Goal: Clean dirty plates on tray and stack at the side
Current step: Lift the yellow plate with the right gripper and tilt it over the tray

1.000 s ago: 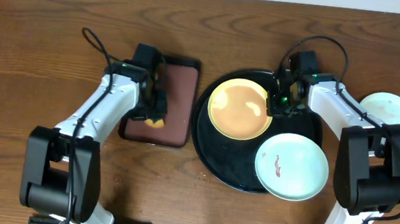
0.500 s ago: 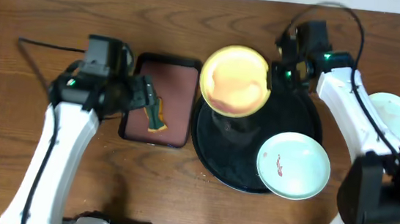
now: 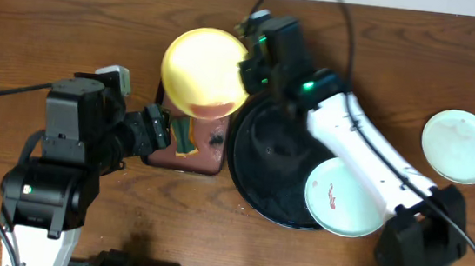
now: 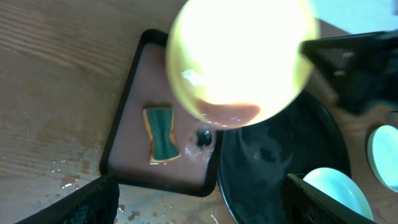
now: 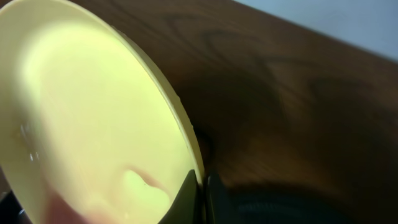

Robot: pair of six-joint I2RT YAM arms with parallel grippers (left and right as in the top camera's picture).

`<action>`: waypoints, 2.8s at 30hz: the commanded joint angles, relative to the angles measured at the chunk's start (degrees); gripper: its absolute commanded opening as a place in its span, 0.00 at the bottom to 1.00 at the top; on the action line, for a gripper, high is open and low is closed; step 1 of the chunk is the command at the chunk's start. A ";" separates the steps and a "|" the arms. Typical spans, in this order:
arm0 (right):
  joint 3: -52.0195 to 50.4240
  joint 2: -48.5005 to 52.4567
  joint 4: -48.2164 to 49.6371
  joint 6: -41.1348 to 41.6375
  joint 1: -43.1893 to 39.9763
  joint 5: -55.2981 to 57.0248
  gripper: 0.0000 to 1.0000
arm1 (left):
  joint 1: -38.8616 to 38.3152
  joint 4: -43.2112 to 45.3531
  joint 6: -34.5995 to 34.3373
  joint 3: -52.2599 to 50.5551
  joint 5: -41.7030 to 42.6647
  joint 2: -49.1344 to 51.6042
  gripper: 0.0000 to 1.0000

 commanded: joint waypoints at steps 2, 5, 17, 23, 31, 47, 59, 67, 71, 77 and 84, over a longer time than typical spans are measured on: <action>0.37 1.44 3.10 -6.97 4.50 15.08 0.01 | 0.31 -0.20 0.13 1.44 0.09 -0.26 0.84; 0.50 1.33 4.28 -10.49 6.58 17.57 0.01 | 0.31 -0.20 0.13 1.44 0.09 0.09 0.84; 0.52 -0.46 4.57 -21.94 13.64 35.58 0.01 | 0.31 -0.20 0.13 1.44 0.09 1.03 0.84; 0.52 -0.46 5.84 -27.06 18.12 47.84 0.01 | 0.31 -0.20 0.13 1.44 0.09 1.03 0.84; 0.52 -0.46 7.52 -28.68 20.72 54.95 0.01 | 0.31 -0.20 0.13 1.44 0.09 1.03 0.84; 0.52 -0.46 8.90 -28.68 20.83 54.66 0.01 | 0.31 -0.20 0.13 1.44 0.09 1.03 0.84; 0.52 -0.46 9.05 -28.63 20.83 54.42 0.01 | 0.31 -0.20 0.13 1.44 0.09 1.03 0.84; 0.52 -0.46 9.38 -28.50 20.83 54.45 0.01 | 0.31 -0.20 0.13 1.44 0.09 1.03 0.84; 0.52 -0.44 6.93 -23.80 20.83 51.21 0.01 | 0.31 -0.20 0.13 1.44 0.09 1.03 0.84; 0.59 -0.48 5.97 -16.90 17.59 47.89 0.01 | 0.31 -0.20 0.13 1.44 0.09 1.03 0.84; 0.76 -0.81 4.46 -23.17 17.31 45.20 0.01 | 0.31 -0.20 0.13 1.44 0.09 1.03 0.84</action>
